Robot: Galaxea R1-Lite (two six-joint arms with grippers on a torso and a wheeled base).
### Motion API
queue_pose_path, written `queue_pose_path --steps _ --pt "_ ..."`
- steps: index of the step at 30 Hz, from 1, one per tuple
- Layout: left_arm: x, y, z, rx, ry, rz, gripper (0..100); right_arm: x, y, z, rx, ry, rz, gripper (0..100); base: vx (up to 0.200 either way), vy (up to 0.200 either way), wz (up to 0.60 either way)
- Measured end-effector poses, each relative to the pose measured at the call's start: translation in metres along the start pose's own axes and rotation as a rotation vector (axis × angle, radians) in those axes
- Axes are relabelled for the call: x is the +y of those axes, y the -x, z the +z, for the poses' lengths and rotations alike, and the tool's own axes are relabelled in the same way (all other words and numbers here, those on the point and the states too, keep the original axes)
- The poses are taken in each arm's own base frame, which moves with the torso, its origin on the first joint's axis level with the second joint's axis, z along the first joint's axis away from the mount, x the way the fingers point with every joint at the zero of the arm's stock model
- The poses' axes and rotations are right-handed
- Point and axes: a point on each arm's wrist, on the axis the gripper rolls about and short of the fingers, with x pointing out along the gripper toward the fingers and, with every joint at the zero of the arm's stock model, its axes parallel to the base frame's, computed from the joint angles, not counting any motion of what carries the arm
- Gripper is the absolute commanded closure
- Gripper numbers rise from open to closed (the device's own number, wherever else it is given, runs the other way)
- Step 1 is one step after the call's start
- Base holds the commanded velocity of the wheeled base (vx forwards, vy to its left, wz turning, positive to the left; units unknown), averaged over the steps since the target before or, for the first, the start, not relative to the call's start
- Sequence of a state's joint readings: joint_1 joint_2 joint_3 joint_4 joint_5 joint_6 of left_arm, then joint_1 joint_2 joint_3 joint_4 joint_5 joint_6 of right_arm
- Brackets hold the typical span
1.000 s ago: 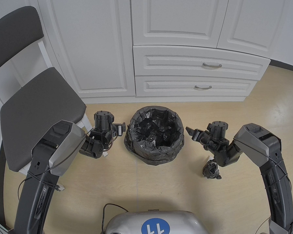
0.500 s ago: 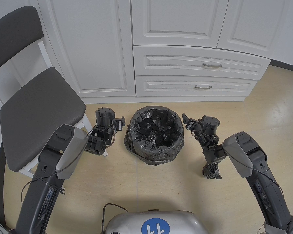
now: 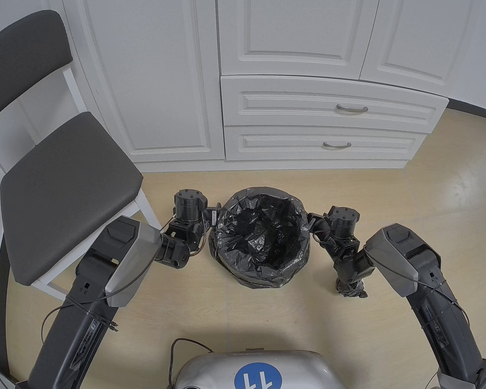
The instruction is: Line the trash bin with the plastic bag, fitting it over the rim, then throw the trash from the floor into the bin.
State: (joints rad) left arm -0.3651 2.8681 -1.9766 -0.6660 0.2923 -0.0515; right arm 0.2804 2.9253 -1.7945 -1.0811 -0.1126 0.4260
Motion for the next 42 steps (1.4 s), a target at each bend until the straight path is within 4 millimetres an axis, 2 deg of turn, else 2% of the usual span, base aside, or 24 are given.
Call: queue_pose_path --steps 7,11,20,23,32,37,42 --pt "0.0 0.015 -0.016 0.064 -0.024 -0.006 0 -0.001 0.019 0.004 0.083 0.014 -0.001 0 0.0 0.0 0.0" --pt "0.006 0.017 -0.016 0.074 -0.027 0.003 0 -0.001 0.023 0.008 0.096 0.021 -0.003 0 0.0 0.0 0.0" --pt "0.008 0.005 -0.008 0.073 -0.025 0.012 0 0.0 0.016 0.009 0.093 0.021 0.002 0 0.0 0.0 0.0" --pt "0.007 0.0 -0.013 0.099 -0.032 0.008 0 -0.001 0.01 0.008 0.095 0.02 0.002 0 0.0 0.0 0.0" --pt "0.003 -0.005 -0.035 0.166 -0.049 -0.036 0 -0.004 -0.001 -0.01 0.169 0.024 -0.012 0 0.0 0.0 0.0" --pt "-0.003 -0.002 -0.04 0.185 -0.058 -0.048 0 -0.007 0.008 -0.022 0.235 0.029 -0.019 0 0.0 0.0 0.0" --pt "-0.004 0.008 -0.049 0.234 -0.076 -0.056 0 -0.004 0.017 -0.025 0.278 0.032 -0.007 0 0.0 0.0 0.0"
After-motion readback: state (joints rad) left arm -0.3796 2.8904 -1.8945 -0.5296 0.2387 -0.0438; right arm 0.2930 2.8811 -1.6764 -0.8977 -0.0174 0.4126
